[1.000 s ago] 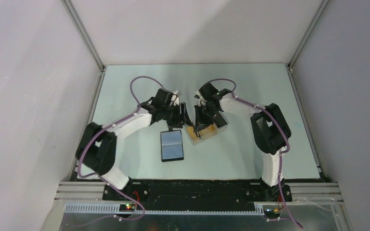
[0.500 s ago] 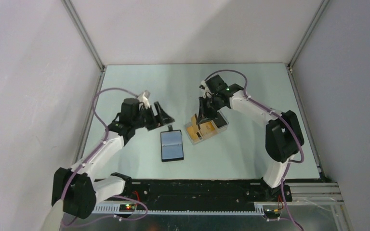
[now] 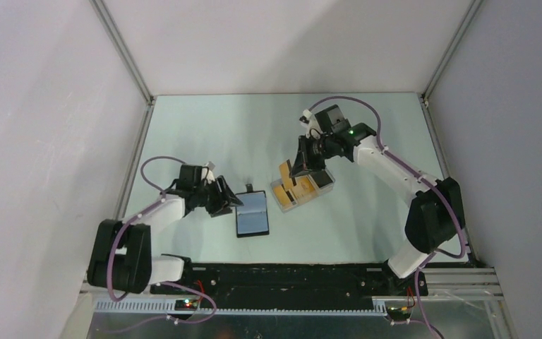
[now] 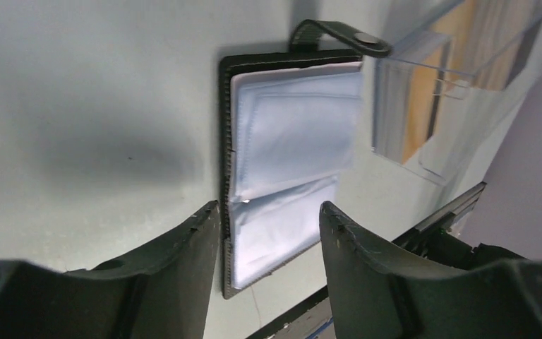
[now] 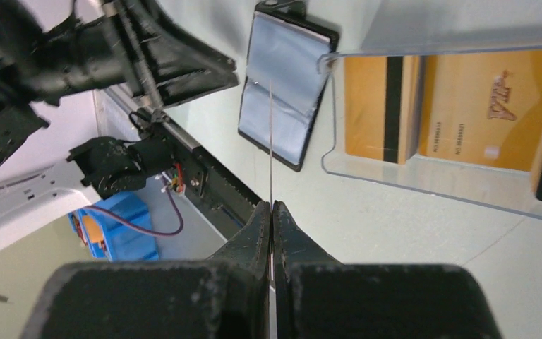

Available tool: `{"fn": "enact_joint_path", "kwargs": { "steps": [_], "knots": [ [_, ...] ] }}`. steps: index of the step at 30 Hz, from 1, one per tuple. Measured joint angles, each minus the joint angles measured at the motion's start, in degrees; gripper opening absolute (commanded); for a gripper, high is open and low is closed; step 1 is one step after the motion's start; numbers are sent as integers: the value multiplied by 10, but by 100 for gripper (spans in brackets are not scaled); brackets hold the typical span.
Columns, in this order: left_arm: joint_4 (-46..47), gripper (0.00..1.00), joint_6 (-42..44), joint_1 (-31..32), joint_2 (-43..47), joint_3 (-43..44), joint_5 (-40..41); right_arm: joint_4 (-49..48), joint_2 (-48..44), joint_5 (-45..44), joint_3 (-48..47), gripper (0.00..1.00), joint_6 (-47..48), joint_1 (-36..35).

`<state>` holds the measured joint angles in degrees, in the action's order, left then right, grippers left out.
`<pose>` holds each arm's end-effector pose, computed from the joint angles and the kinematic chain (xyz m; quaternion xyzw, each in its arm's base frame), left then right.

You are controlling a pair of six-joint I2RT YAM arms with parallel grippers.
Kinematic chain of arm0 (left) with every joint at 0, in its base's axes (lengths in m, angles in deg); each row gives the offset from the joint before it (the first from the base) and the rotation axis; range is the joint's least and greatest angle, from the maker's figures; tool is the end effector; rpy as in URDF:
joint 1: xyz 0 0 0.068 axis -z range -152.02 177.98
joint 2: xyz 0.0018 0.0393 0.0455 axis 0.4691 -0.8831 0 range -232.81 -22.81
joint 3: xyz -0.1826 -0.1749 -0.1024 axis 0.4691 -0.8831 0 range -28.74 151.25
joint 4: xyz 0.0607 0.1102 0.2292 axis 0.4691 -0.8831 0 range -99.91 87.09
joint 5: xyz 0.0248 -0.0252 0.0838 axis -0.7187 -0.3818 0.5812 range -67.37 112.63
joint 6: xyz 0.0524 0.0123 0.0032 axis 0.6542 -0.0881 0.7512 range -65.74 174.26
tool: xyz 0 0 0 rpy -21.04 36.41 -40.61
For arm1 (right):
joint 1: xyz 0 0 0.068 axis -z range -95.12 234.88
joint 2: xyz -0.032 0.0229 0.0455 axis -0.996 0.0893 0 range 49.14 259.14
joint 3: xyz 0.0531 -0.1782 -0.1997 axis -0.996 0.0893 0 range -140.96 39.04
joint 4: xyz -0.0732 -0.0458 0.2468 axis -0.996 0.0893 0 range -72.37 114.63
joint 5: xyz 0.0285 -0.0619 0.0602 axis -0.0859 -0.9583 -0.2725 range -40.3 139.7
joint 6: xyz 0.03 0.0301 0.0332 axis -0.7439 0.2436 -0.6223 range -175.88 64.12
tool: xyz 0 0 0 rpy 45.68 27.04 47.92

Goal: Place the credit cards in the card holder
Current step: Insert the credit card into the card holder.

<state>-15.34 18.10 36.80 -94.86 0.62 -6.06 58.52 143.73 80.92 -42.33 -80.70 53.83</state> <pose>0.2144 -0.0506 0.1563 -0.1463 0.9157 -0.3294 0.1779 0.2943 0.1987 0.2944 -0.1325 0.9104 0.3651 0.1423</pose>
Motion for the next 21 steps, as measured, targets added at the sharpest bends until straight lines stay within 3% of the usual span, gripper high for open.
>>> {"fn": "enact_joint_path", "kwargs": {
  "steps": [8, 14, 21],
  "knots": [
    [8, 49, 22, -4, -105, 36, -15, -36, -10, 31, 27, 0, -8, -32],
    [10, 37, 37, -4, -177, 94, -23, -68, 5, 32, 33, 0, -18, -80],
    [3, 35, 48, 22, -263, 188, -27, -99, 79, 23, 32, 0, -21, -110]
  ]
}}
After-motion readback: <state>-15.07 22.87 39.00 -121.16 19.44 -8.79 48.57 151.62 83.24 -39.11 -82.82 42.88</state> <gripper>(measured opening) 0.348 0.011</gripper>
